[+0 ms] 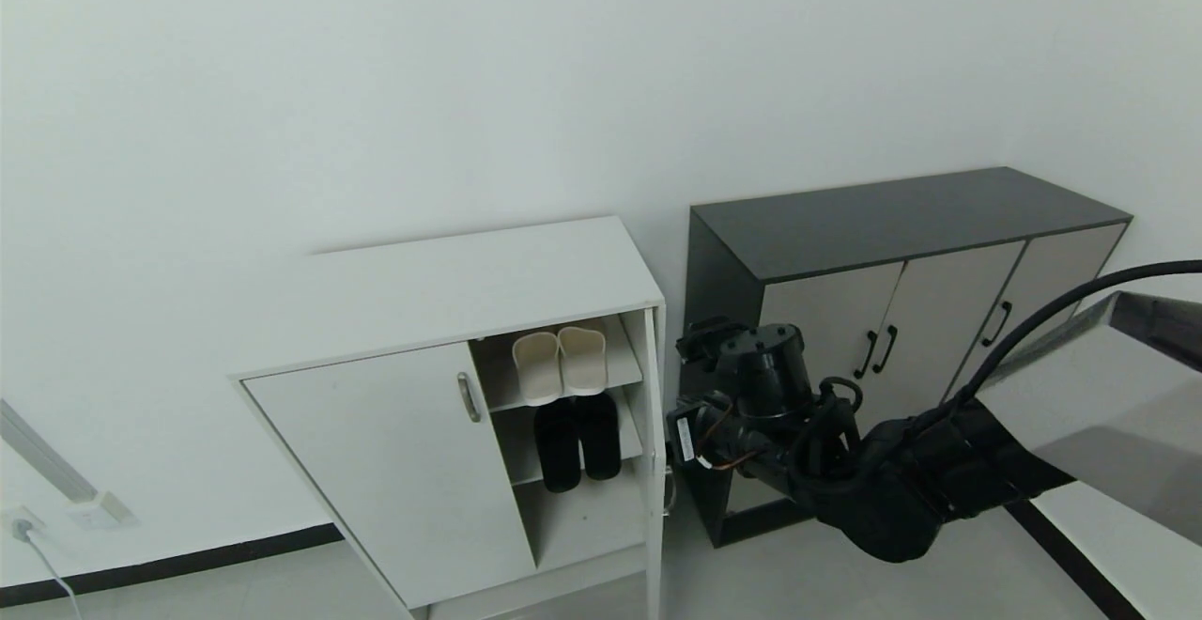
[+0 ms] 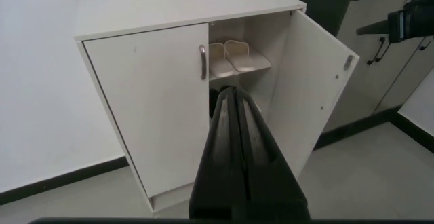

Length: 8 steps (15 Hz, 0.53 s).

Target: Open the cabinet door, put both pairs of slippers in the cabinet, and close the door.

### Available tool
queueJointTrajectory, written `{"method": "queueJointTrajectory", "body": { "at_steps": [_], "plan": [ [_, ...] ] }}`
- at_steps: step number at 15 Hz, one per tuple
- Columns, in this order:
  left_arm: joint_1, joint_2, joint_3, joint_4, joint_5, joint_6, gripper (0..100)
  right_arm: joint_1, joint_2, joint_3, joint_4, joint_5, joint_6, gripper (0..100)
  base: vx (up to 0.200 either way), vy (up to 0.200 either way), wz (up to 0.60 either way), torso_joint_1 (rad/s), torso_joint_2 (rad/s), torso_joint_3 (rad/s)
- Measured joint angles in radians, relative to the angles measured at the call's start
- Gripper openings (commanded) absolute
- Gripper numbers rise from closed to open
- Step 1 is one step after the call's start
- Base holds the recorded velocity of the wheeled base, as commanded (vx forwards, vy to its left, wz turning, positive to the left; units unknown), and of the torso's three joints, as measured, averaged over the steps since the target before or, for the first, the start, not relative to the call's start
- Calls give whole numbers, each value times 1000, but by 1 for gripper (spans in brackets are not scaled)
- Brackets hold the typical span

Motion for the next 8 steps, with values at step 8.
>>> {"method": "queueJointTrajectory", "body": {
  "at_steps": [8],
  "plan": [
    [0, 0, 0, 0, 0, -1, 0, 1, -24, 46, -2, 29, -16, 0, 0, 0, 375, 1, 0, 2]
  ]
}}
